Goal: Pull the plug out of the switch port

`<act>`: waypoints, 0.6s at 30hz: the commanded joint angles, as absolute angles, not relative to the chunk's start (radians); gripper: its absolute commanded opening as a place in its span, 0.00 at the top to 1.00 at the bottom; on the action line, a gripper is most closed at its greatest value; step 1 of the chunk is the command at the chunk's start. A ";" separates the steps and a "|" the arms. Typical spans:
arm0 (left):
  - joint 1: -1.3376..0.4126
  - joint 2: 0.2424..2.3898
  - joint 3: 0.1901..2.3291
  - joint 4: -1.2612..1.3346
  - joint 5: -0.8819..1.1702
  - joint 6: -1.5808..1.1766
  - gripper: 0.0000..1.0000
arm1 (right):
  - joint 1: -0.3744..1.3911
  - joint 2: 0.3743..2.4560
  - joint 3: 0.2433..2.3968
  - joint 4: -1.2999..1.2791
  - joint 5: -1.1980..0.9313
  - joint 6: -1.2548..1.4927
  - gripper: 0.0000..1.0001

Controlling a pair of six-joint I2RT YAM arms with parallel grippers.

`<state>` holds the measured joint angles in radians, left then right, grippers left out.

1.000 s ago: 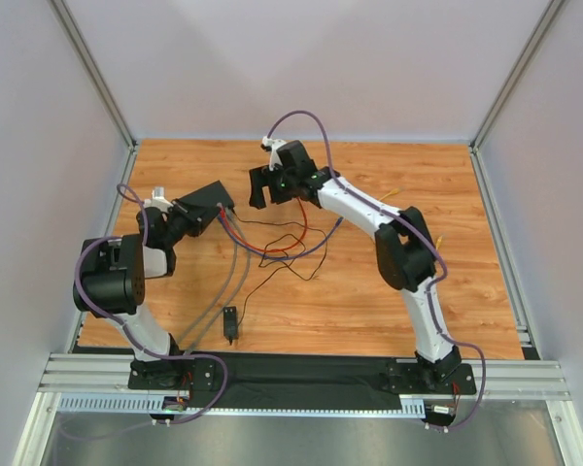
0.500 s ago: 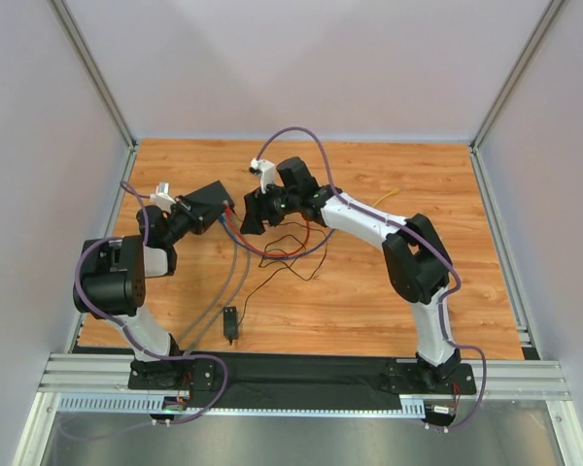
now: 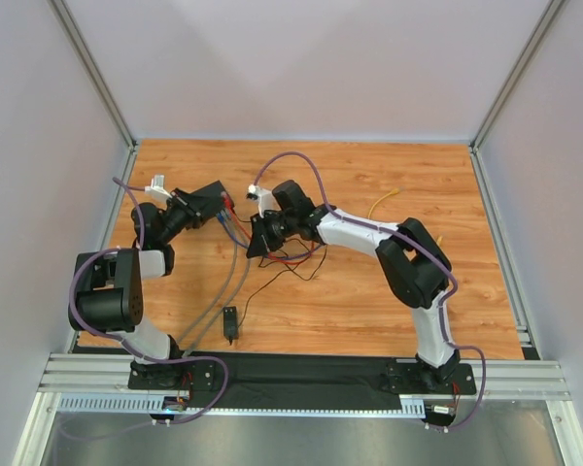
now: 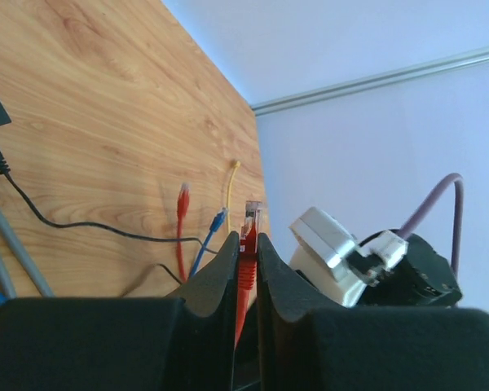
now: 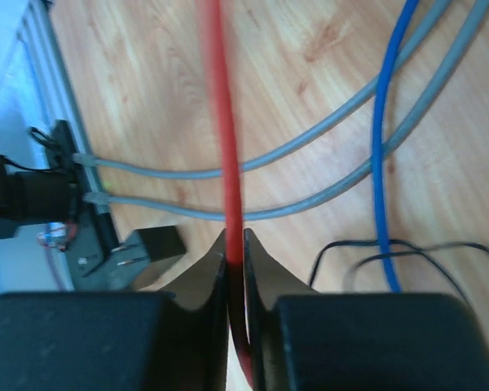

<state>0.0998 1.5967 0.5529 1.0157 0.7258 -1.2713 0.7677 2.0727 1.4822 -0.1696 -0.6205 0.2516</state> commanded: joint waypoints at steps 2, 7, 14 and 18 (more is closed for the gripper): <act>0.097 1.566 0.586 0.959 0.742 -1.203 0.71 | 0.738 1.921 1.462 -0.051 -0.670 0.432 1.00; 0.097 1.499 0.591 0.864 0.709 -1.125 0.51 | 0.660 1.881 1.405 0.235 -0.788 0.851 1.00; 0.097 1.225 0.586 0.540 0.532 -0.916 0.45 | 0.600 1.922 1.281 0.995 -0.686 1.303 1.00; 0.100 1.181 0.589 0.450 0.482 -0.877 0.44 | 0.598 2.135 1.374 1.453 -0.511 1.674 1.00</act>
<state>0.0994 1.1984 0.5621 0.5804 0.5529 -0.9688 0.5850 2.0060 1.3186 0.9260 -0.6697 1.2850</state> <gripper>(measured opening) 0.557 0.030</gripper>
